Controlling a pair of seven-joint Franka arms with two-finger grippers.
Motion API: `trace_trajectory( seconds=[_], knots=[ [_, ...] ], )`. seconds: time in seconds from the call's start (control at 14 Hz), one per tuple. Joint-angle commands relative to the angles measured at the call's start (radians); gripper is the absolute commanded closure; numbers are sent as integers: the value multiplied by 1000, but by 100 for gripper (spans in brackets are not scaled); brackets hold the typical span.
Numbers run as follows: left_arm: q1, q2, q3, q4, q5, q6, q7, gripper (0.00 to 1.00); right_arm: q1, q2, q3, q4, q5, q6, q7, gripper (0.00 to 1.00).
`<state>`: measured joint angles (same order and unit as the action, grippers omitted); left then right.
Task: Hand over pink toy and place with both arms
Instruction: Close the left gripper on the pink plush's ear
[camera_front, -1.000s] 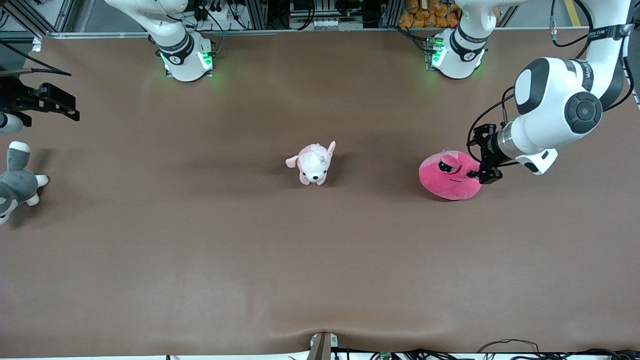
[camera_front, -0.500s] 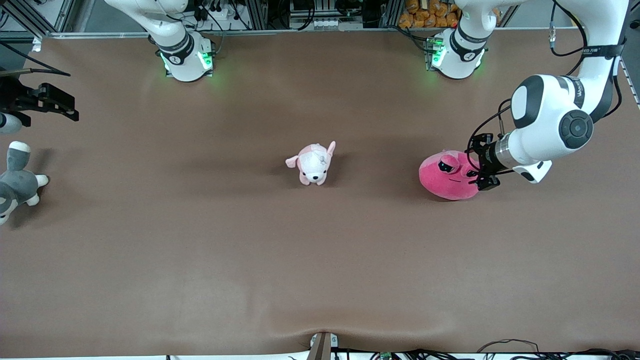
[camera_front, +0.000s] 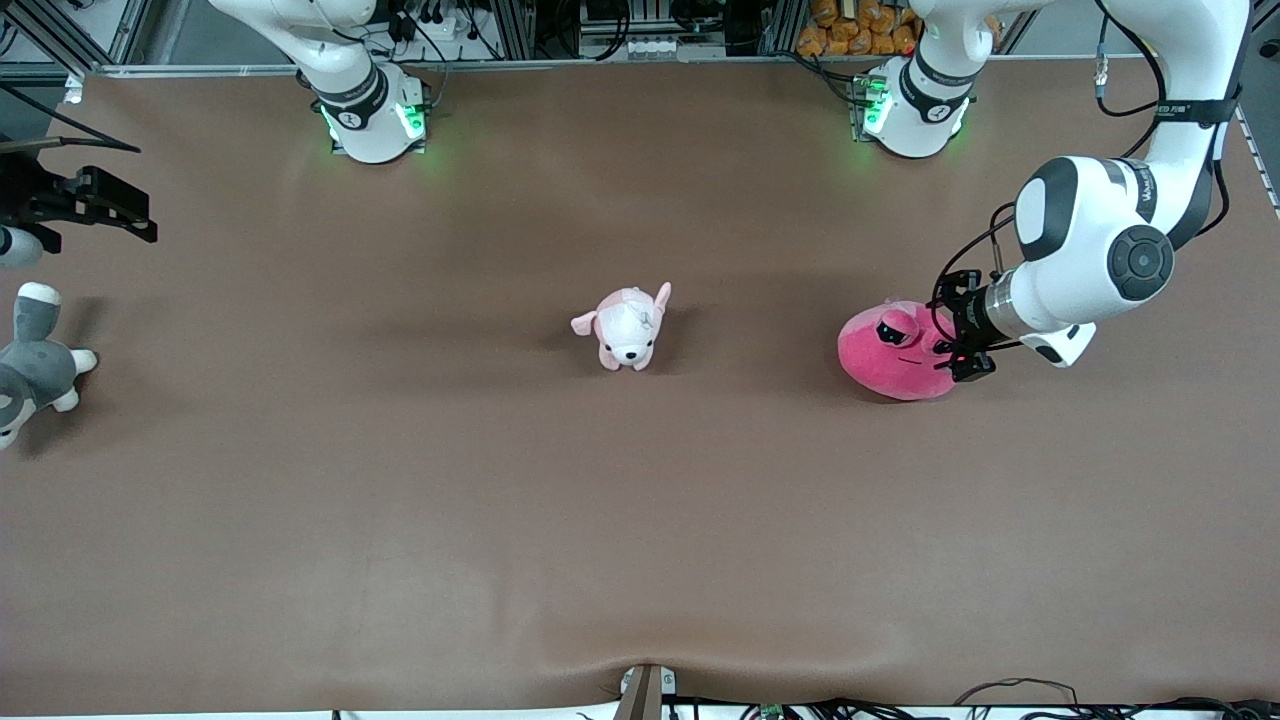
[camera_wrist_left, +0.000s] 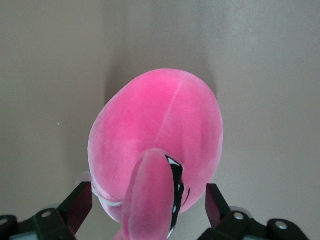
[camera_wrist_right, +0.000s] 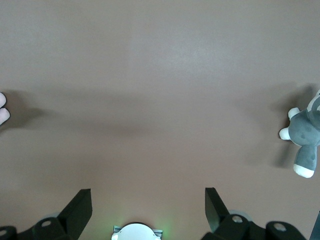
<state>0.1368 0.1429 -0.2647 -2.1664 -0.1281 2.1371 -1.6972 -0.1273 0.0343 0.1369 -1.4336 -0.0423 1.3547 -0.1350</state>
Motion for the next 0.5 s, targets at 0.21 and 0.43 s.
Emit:
trace_trajectory(
  seconds=[0.21, 0.43],
  knots=[
    [53, 1, -10, -19, -5, 24, 13, 25, -11, 10, 4, 21, 7, -11, -3, 0],
    [53, 6, -11, -15, -8, 24, 13, 27, -14, 10, 4, 19, 7, -11, -3, 0]
  ],
)
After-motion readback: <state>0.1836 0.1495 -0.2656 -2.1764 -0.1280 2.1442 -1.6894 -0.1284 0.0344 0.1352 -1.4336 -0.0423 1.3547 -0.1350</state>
